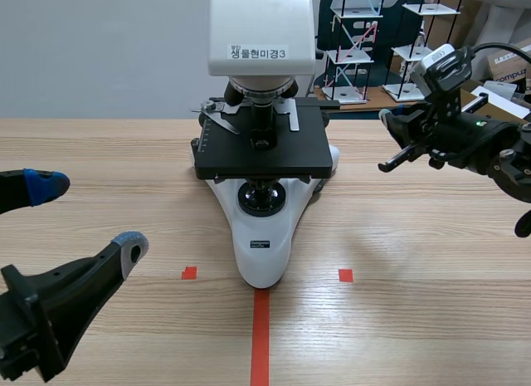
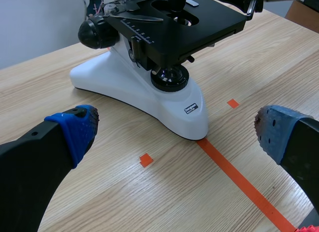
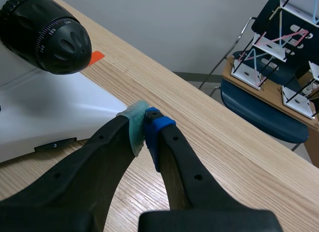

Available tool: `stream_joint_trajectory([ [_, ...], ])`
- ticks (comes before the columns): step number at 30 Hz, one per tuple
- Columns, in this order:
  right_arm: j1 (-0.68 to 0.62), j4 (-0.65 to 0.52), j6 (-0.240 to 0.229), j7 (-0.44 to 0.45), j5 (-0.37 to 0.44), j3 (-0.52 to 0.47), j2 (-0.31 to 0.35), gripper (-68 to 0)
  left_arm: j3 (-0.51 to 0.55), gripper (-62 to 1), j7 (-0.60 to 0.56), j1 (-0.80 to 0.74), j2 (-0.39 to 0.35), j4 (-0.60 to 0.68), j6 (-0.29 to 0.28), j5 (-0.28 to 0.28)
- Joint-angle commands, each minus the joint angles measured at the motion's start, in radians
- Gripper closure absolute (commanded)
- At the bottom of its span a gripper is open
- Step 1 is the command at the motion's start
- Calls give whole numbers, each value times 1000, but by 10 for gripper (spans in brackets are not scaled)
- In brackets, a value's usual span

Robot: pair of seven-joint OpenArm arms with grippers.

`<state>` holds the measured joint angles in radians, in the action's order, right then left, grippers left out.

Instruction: Return to the home posture

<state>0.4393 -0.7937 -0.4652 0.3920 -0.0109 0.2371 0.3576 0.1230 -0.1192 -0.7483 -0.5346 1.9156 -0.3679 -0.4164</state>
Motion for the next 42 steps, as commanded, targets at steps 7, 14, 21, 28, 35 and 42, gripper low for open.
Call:
stream_joint_trajectory([
  [7, -49, -50, 9, 53, 19, -10, 31, -25, 2, -623, -12, -2, 0, 13, 0, -6],
  [14, -302, -257, 122, 89, 57, -61, 55, -27, 2, -623, -11, -2, 0, 13, 0, -6],
  [21, -658, -617, 129, 105, 65, -164, 55, -81, 2, -623, -12, -2, 0, 13, 0, -6],
  [28, -1019, -960, 129, 109, 68, -226, 47, -398, 2, -623, -14, -2, 0, 13, 0, -6],
  [35, -1302, -1160, 129, 108, 65, -238, 47, -579, 2, -623, -13, -2, 0, 13, 0, -6],
  [42, -1348, -1196, 129, 101, 47, -238, 47, -578, 2, -623, -11, -2, 0, 13, 0, -6],
])
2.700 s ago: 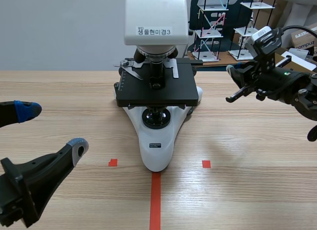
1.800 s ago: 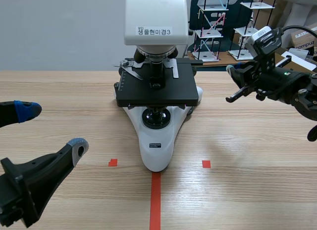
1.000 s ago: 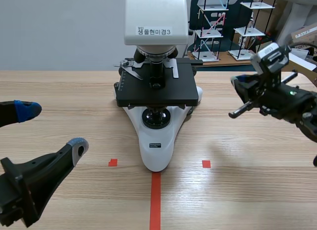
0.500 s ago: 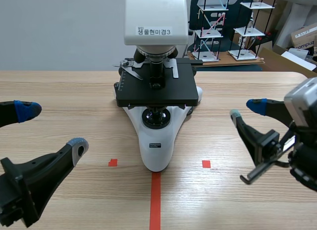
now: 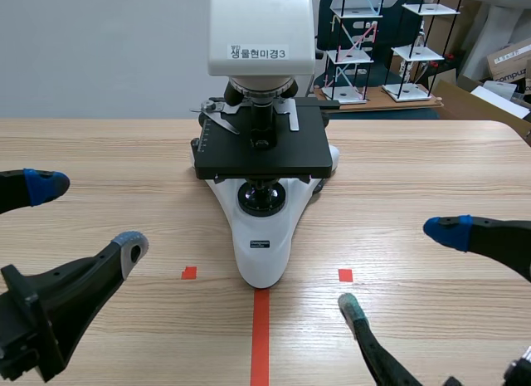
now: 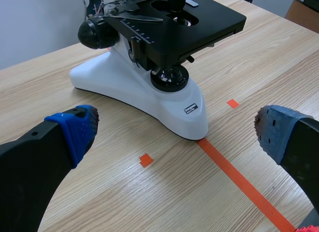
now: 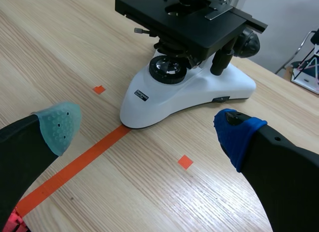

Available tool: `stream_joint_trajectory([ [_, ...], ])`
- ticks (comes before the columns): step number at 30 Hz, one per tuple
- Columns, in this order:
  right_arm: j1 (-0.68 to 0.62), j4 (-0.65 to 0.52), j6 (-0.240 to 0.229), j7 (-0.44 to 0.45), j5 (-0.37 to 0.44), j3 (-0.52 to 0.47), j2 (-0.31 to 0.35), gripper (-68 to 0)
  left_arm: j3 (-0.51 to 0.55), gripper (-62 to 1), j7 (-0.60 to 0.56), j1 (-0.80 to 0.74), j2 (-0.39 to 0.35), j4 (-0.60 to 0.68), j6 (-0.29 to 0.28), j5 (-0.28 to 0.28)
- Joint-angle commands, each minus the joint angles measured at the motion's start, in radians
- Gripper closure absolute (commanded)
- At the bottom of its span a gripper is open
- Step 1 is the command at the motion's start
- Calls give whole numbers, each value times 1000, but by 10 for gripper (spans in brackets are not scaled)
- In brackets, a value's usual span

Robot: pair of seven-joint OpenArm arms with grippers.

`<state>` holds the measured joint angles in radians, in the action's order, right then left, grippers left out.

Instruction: Return to the home posture

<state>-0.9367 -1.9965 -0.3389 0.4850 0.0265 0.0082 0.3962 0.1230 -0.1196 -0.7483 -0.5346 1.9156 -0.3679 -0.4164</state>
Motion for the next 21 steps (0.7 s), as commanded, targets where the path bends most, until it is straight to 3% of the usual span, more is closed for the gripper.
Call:
stream_joint_trajectory([
  [1, 28, 6, 3, 8, 10, -9, 9, -578, 2, -623, -10, -2, 0, 13, 0, -6],
  [21, 28, 6, 3, 8, 10, -9, 9, -578, 2, -623, -12, -2, 0, 13, 15, -6],
])
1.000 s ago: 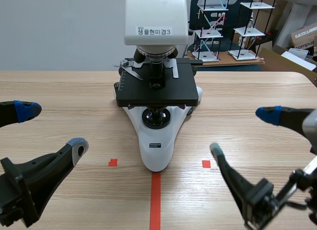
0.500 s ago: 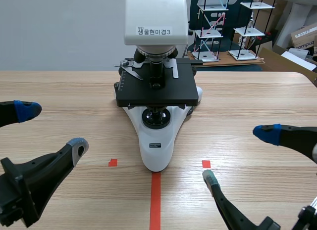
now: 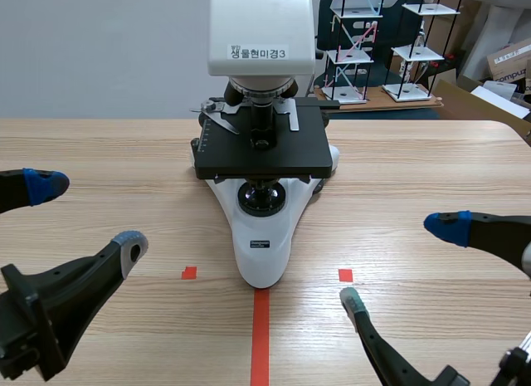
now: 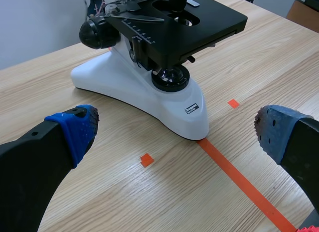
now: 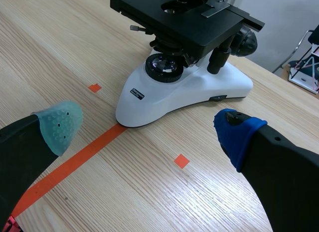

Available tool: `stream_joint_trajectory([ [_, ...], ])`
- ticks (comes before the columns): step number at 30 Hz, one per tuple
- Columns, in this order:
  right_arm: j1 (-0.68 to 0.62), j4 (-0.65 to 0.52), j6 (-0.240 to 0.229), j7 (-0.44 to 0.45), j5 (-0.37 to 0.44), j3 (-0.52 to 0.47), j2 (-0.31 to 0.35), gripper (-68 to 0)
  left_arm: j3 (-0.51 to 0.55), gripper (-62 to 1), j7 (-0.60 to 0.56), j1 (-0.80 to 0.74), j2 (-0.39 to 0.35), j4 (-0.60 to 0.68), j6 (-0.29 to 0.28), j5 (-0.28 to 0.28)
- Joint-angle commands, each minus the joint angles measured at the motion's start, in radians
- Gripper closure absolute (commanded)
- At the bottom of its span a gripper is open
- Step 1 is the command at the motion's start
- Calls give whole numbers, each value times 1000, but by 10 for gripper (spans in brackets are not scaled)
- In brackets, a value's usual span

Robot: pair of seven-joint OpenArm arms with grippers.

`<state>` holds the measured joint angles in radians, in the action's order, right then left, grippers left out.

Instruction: Return to the home posture

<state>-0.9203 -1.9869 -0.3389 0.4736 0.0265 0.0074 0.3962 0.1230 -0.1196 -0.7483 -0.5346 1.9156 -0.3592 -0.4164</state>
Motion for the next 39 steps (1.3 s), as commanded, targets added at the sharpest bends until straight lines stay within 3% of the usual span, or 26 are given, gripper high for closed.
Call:
stream_joint_trajectory([
  [1, 12, -3, 3, 20, 11, -8, 9, -578, 2, -623, -12, -2, 0, 13, 6, -6],
  [21, 12, -3, 3, 27, 11, -8, 9, -579, 3, -623, -14, -2, 0, 13, 6, -6],
  [28, 12, -3, 3, 27, 11, -8, 9, -656, 3, -623, -14, -2, 0, 13, 6, -6],
  [39, 12, -3, 3, 27, 11, -8, 9, -657, 3, -623, -14, -2, 0, 13, 6, -6],
])
